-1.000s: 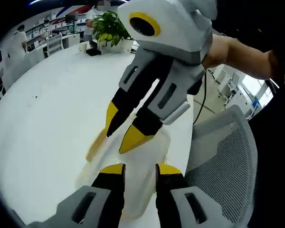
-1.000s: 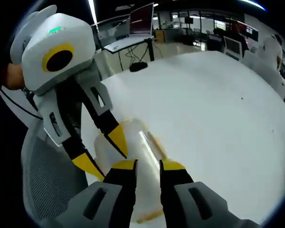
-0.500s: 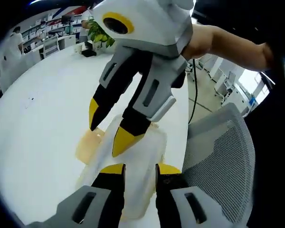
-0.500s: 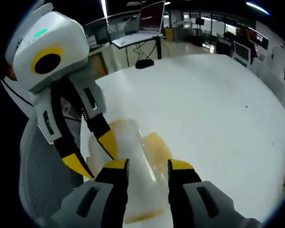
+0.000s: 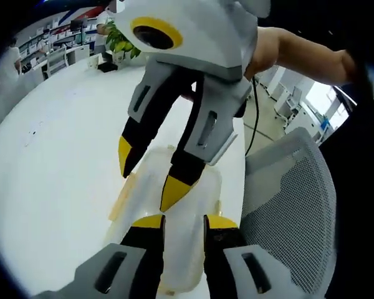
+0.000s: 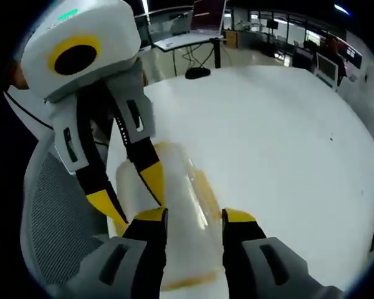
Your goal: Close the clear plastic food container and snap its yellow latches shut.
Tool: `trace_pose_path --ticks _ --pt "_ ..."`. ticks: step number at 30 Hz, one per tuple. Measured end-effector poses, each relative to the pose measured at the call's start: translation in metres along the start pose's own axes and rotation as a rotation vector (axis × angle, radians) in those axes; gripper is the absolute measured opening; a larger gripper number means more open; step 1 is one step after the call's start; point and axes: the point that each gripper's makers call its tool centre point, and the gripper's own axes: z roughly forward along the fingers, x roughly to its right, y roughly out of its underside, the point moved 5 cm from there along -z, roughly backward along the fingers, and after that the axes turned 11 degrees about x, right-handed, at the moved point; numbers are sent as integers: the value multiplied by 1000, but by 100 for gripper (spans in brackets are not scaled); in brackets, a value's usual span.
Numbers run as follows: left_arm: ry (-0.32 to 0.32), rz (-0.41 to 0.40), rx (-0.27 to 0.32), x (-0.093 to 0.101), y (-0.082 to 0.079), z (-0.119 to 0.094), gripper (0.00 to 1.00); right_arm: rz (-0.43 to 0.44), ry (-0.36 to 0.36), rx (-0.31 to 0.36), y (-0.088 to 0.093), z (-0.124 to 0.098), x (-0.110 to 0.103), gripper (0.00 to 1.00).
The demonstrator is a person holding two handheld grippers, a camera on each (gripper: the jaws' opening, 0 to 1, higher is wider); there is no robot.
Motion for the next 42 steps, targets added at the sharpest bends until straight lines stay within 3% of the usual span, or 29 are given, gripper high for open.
trace_pose_path --ticks 13,16,19,28,33,39,42 --pt "43 -20 2 5 -3 -4 14 -32 -6 9 -1 0 -1 31" --pt "87 -44 4 14 -4 -4 13 -32 -5 10 -1 0 0 31" --pt "79 -2 -10 17 -1 -2 13 -34 -5 11 -1 1 0 31" --pt "46 4 8 5 -11 -9 13 -35 -6 12 0 0 0 31" --pt "-2 71 -41 -8 -4 -7 13 -36 -10 14 0 0 0 31" --pt "40 131 -74 -2 3 1 13 -37 -9 24 0 0 0 31" --pt "69 122 -50 2 1 2 13 -43 -7 24 0 0 -1 31"
